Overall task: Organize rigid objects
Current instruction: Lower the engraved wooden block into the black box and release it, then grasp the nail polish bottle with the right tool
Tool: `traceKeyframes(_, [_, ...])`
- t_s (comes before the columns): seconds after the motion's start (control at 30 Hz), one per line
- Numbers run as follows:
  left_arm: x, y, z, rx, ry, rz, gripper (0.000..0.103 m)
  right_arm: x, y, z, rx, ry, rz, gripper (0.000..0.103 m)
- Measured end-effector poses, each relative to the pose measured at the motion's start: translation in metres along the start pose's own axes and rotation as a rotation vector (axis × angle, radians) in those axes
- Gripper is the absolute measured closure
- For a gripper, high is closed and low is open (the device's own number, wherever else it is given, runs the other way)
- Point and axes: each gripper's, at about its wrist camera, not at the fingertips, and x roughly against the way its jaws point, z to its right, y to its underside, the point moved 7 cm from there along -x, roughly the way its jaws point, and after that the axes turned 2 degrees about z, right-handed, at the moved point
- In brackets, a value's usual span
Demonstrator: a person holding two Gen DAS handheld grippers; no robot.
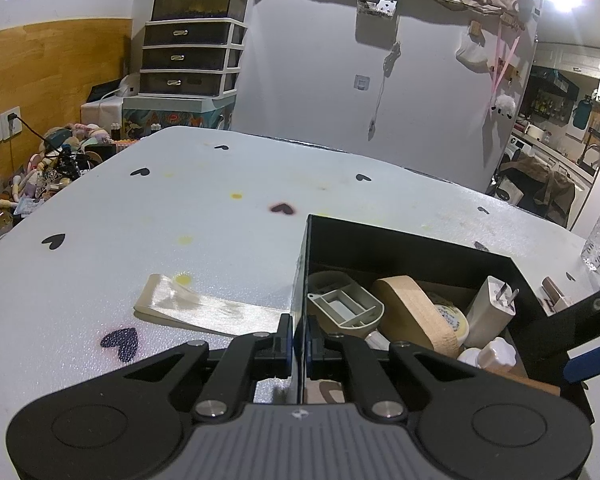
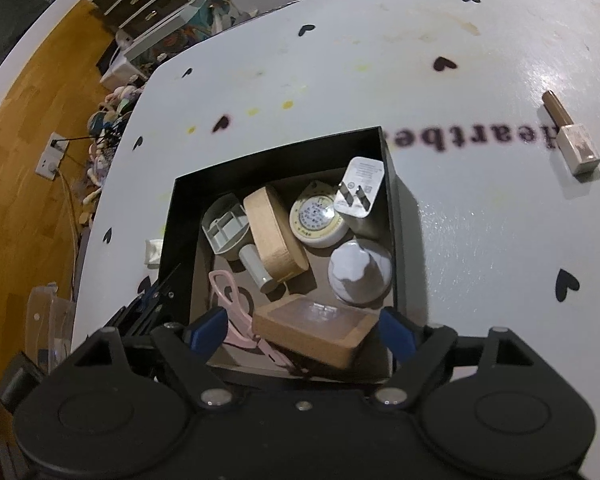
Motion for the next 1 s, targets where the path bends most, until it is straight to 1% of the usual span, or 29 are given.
traceKeyframes(0.2, [0.000, 0.000, 0.000, 0.000, -0.001, 0.000, 0.097, 0.004, -0.002, 0.004, -0.001, -0.041, -0.009, 0.019])
traceKeyframes(0.37, [0.000, 0.000, 0.000, 0.000, -0.001, 0.000, 0.097, 0.011, -0.003, 0.004, 0.039, -0.053, 0.000, 0.019])
traceKeyframes(0.43, [0.000, 0.000, 0.000, 0.000, 0.000, 0.000, 0.097, 0.015, -0.005, 0.006, 0.049, -0.077, 0.000, 0.019])
traceKeyframes(0.63, [0.000, 0.000, 0.000, 0.000, -0.001, 0.001, 0.097, 0.022, -0.013, 0.020, 0.088, -0.103, 0.016, 0.018])
traceKeyframes(0.77, [0.000, 0.000, 0.000, 0.000, -0.001, 0.001, 0.097, 0.028, -0.023, 0.040, 0.112, -0.090, 0.083, 0.018])
traceKeyframes(0.87, [0.000, 0.000, 0.000, 0.000, -0.001, 0.001, 0.097, 0.032, -0.029, 0.056, 0.165, -0.041, 0.164, 0.017])
traceKeyframes(1.0, [0.001, -0.001, -0.001, 0.000, -0.001, 0.001, 0.097, 0.035, -0.037, 0.083, 0.187, 0.036, 0.266, 0.016])
